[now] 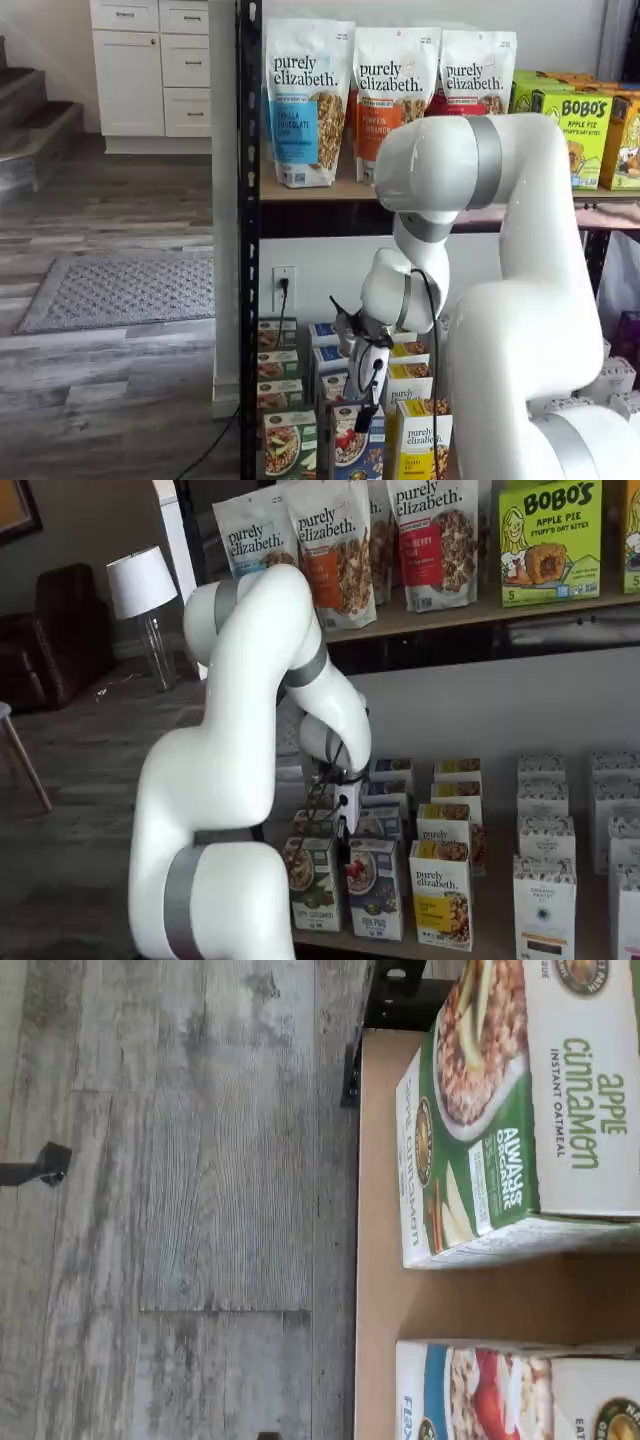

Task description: Pick up the blue and white box that is on the bottom shelf, the second box from the left

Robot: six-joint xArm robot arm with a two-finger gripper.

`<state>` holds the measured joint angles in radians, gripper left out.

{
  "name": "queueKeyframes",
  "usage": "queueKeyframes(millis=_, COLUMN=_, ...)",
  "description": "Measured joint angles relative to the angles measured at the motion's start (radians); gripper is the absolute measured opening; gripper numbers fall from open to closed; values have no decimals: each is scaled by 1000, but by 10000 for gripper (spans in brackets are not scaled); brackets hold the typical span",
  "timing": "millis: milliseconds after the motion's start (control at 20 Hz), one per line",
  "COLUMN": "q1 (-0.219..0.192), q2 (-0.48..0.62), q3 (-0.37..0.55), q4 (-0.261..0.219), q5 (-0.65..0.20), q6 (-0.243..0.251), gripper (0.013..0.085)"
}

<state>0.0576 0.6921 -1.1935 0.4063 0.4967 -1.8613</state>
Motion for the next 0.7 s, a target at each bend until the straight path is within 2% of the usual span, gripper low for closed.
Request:
queueKeyframes(millis=350, q1=8, q2=9, q3=-6, q4=42, q5=-35, q6=-31, gripper=850)
queueKeyframes(millis=550, q1=18, q2=21, q3=3, q4=126, q5=-114, q6=-102, gripper=850)
queueKeyframes(millis=700, q1=14, q2=40, q3=-10, q4=124, q5=-130, q6=-106, gripper=850)
